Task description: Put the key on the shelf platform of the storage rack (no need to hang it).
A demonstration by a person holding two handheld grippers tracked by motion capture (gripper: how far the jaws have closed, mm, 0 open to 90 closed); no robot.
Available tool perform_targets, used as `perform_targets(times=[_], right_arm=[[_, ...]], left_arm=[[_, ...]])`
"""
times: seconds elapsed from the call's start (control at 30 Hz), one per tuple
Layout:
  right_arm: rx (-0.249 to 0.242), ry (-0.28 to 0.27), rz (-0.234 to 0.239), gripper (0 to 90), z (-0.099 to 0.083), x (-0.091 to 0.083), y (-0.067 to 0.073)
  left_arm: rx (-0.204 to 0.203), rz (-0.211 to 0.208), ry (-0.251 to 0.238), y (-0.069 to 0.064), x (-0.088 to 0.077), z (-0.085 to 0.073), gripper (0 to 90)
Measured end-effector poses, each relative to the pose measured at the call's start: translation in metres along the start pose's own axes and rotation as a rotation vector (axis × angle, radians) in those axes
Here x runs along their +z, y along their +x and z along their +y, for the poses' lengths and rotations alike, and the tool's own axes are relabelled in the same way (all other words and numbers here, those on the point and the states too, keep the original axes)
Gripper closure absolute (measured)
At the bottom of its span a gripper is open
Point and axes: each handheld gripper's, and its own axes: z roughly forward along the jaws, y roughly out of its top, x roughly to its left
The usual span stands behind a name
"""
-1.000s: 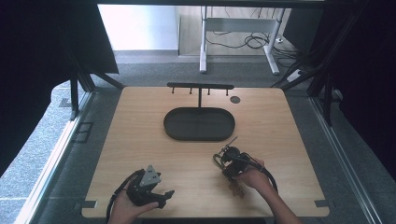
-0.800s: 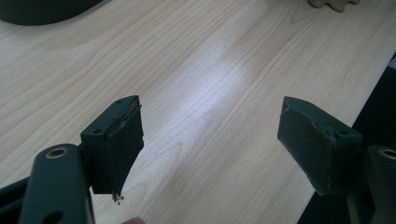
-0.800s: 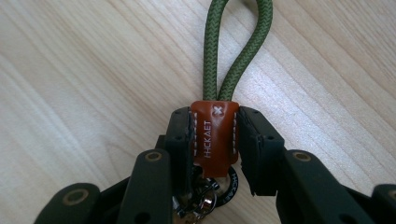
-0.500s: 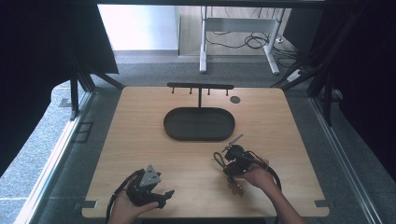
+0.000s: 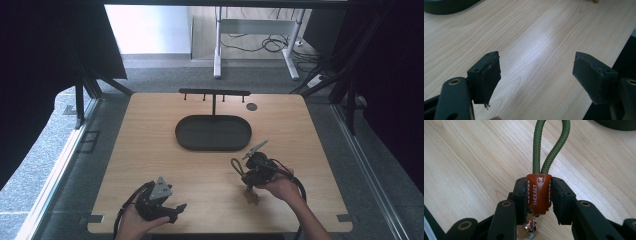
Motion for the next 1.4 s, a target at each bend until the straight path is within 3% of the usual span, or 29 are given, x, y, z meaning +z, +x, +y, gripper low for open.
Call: perform_targets(times=[0.83, 1.4], right_arm=[[-0.01, -0.061, -0.042, 67.0, 0.012, -0.043, -0.01], [-0.016, -0.076, -0.053, 67.0, 0.029, -0.057, -0.016]], left_arm=[[0.004, -0.002, 0.002, 0.0, 0.0, 0.001, 22.9], [0.004, -0.016, -0.007, -0.001, -0.002, 0.002, 22.9]])
